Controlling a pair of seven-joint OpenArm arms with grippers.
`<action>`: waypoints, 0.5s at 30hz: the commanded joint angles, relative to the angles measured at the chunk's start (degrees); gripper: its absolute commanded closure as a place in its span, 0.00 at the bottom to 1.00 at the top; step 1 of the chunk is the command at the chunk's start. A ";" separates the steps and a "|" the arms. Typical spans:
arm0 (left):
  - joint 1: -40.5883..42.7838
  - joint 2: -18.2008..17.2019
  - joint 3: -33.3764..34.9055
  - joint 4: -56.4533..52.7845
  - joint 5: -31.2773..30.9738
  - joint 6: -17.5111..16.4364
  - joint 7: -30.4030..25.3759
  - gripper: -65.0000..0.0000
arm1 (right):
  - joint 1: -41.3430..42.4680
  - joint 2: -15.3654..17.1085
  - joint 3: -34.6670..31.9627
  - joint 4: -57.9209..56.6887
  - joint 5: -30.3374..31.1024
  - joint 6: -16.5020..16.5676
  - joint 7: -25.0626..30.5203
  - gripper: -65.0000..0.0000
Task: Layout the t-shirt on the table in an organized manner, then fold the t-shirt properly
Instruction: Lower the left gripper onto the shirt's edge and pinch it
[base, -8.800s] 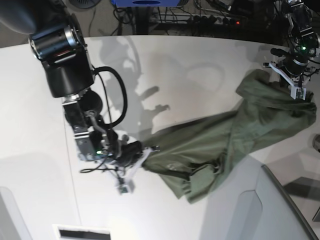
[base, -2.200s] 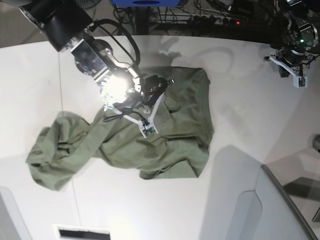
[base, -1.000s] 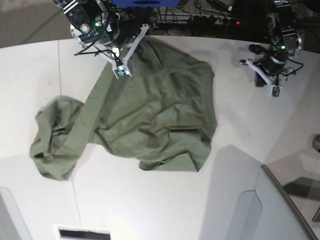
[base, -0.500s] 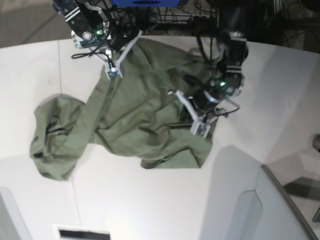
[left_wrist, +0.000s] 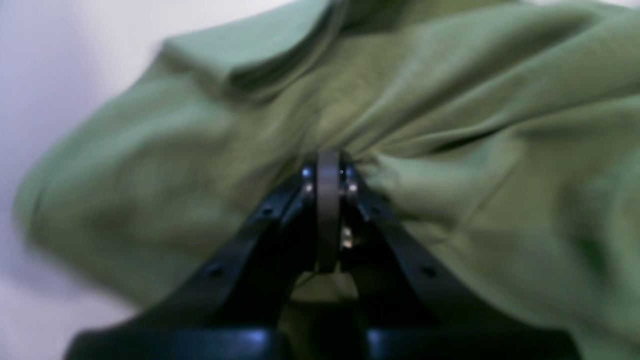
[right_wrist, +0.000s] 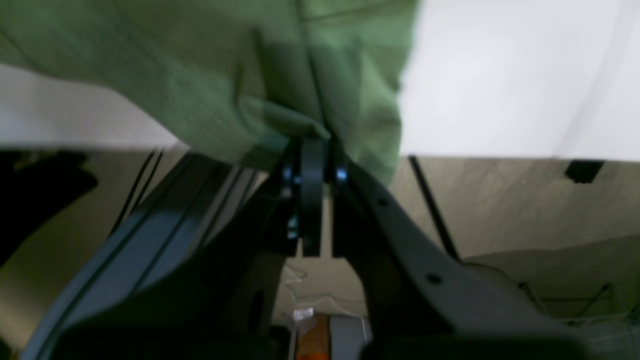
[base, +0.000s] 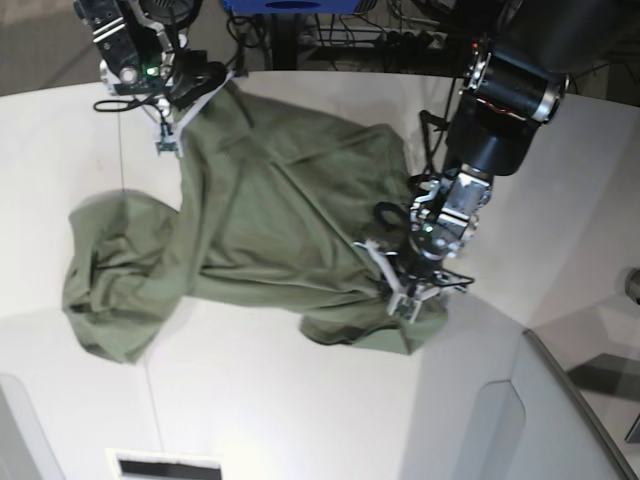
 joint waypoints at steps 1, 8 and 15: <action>-0.09 -2.85 -0.09 -1.49 0.64 2.88 5.86 1.00 | -0.09 0.62 0.42 1.05 0.15 -0.32 -0.19 1.00; 3.16 -10.50 -1.41 -0.09 -0.06 3.67 6.04 1.00 | 0.17 0.54 0.69 0.79 0.15 -0.32 -0.19 1.00; 18.02 -12.61 -12.58 18.82 0.55 5.34 7.53 1.00 | 0.35 0.89 0.51 3.25 0.15 -0.06 3.33 1.00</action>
